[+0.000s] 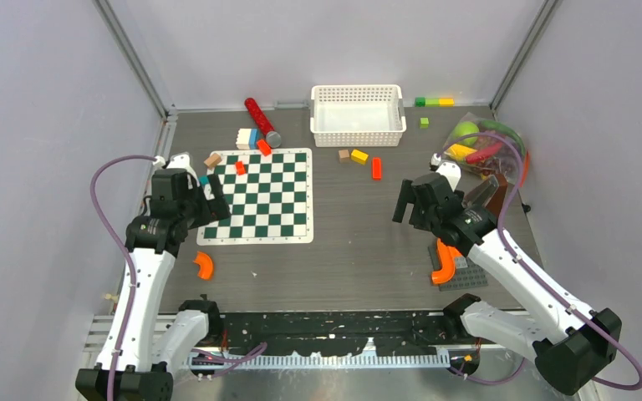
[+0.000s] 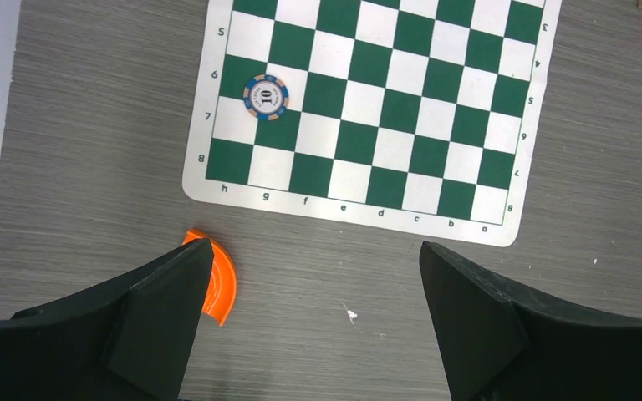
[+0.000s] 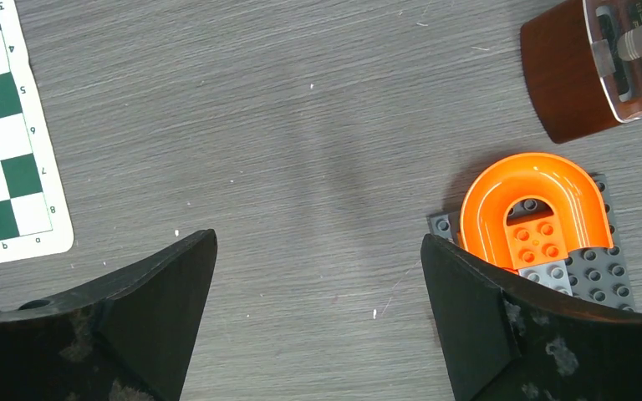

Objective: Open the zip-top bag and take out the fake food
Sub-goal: Pick up the bin at the center of the board.

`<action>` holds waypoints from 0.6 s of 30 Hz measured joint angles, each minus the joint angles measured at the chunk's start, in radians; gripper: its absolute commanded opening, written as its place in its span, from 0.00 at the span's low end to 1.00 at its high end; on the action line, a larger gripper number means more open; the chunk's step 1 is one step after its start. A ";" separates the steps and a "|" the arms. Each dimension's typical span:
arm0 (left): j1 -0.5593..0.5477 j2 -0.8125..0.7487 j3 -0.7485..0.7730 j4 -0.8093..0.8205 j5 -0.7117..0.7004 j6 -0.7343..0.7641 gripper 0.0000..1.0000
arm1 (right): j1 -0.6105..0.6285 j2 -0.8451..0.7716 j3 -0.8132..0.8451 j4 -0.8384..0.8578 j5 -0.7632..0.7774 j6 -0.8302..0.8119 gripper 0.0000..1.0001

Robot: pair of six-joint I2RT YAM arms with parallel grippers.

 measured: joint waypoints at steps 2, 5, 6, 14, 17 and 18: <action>0.000 0.000 -0.002 0.003 0.015 0.000 0.98 | 0.000 0.000 0.000 0.000 -0.002 0.000 1.00; 0.000 0.000 -0.003 0.004 0.026 -0.001 0.98 | 0.000 0.000 -0.004 -0.002 -0.008 0.002 1.00; 0.000 0.000 -0.003 0.004 0.026 -0.002 0.98 | 0.000 0.000 -0.004 -0.003 -0.008 0.005 1.00; 0.000 0.000 -0.003 0.006 0.037 -0.003 0.98 | 0.000 0.001 -0.004 -0.003 -0.012 0.031 1.00; 0.000 -0.006 -0.008 0.008 0.044 -0.002 0.98 | 0.000 0.017 0.006 -0.006 -0.017 0.027 1.00; 0.000 -0.010 -0.012 0.008 0.045 -0.002 0.98 | 0.000 0.029 0.015 -0.008 -0.018 0.026 1.00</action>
